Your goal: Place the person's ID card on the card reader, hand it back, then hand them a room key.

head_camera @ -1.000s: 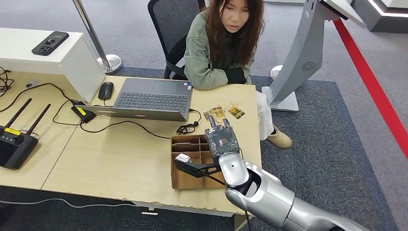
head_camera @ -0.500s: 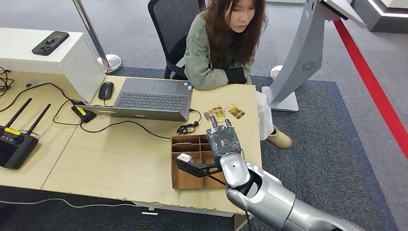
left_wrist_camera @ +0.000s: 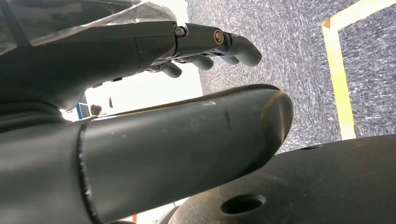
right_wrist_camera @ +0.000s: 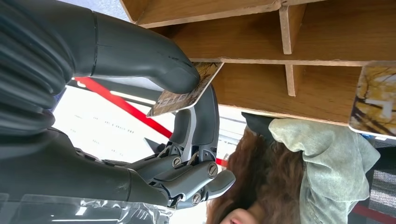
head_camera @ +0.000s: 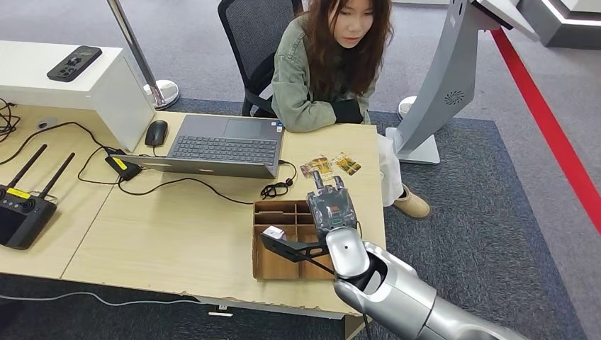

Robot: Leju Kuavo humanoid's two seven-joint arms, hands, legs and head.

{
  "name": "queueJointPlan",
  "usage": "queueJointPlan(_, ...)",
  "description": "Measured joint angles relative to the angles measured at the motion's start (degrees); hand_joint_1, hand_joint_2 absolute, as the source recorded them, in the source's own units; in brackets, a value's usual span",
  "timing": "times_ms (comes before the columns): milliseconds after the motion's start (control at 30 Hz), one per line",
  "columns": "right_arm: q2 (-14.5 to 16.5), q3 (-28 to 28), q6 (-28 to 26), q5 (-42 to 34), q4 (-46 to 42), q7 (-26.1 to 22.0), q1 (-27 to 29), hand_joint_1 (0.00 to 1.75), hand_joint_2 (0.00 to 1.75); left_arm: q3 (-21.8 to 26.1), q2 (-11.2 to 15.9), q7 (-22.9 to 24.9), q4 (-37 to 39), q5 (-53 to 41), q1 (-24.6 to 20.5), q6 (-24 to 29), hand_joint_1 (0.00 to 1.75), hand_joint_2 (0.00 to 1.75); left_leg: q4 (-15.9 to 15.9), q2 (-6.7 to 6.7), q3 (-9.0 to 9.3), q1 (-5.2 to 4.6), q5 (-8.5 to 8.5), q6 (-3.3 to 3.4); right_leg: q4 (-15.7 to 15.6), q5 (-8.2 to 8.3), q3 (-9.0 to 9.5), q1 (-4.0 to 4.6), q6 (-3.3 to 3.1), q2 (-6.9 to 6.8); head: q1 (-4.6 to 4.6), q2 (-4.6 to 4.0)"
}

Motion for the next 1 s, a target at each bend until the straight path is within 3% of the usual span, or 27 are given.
queueJointPlan(267,0.0,-0.4,-0.3,0.0,0.0,0.0,0.3,1.54,1.75,0.0,0.0,-0.5,0.2,-0.1,0.1,0.0,0.00,0.00,0.0,0.00,0.00,0.00,0.00,0.00,0.0,0.00,0.00,0.00,0.00,0.00,0.00,0.00)
queueJointPlan(433,0.0,-0.4,-1.3,0.1,0.0,0.0,0.4,1.73,1.75,0.0,0.0,-0.6,0.3,-0.2,0.1,0.0,0.00,0.00,0.0,0.00,0.00,0.00,0.00,0.00,0.0,0.00,-0.01,0.00,0.00,0.00,0.00,0.00)
queueJointPlan(1000,-0.5,-4.3,-11.3,1.5,-4.2,0.0,2.8,1.75,1.75,-0.3,0.0,-0.6,0.3,-0.5,0.0,-0.1,0.00,0.00,0.0,0.01,0.01,0.00,0.00,0.00,0.0,0.00,-0.01,0.00,0.00,0.00,0.00,0.00)
